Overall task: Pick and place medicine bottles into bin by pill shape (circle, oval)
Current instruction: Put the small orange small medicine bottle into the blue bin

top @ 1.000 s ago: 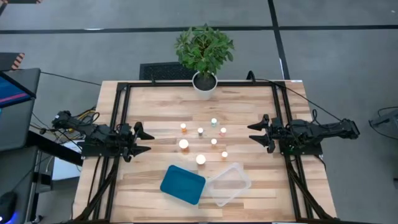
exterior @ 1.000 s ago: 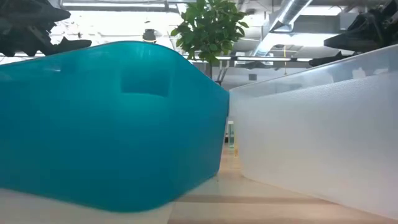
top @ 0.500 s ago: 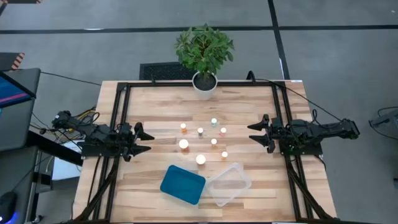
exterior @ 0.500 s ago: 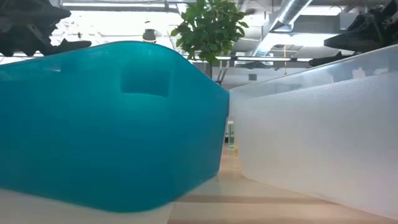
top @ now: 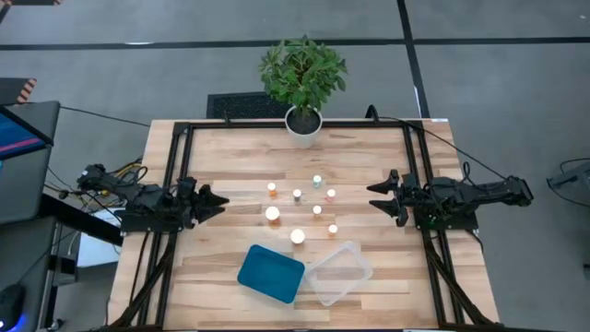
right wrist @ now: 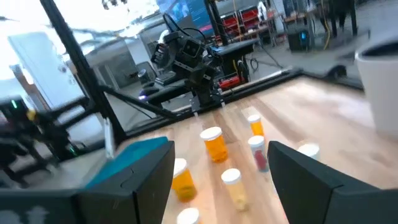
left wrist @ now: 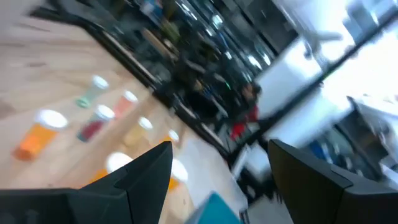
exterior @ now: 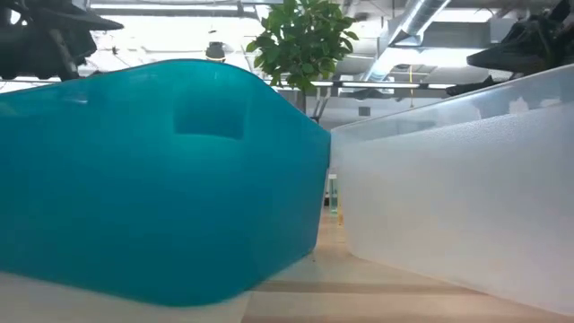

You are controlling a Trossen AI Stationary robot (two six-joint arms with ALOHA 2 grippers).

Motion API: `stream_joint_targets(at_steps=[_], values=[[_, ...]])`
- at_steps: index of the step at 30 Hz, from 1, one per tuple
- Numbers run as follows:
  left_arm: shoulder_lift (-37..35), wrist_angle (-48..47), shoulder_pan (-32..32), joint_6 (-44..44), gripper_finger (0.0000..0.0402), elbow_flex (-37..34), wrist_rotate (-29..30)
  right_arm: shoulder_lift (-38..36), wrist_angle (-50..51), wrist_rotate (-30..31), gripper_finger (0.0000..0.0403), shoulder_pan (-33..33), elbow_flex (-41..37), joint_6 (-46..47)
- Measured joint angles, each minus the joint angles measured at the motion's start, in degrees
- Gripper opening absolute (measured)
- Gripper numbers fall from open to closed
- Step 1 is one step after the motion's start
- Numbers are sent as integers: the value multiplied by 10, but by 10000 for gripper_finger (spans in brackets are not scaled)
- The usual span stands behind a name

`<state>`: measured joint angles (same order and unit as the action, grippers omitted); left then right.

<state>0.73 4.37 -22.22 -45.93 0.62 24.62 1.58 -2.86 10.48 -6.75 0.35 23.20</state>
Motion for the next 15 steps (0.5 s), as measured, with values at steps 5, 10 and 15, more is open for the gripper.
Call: stream_joint_targets(at_steps=[5, 10, 15], values=[[0, 1, 0, -32, 258, 0, 71, 0, -1, 0, 271, 0, 0, 161], [0, 28, 0, -66, 258, 0, 149, 0, -5, 0, 271, 1, 0, 215], [0, 130, 0, -111, 258, 0, 171, 0, -25, 2, 271, 1, 0, 272]])
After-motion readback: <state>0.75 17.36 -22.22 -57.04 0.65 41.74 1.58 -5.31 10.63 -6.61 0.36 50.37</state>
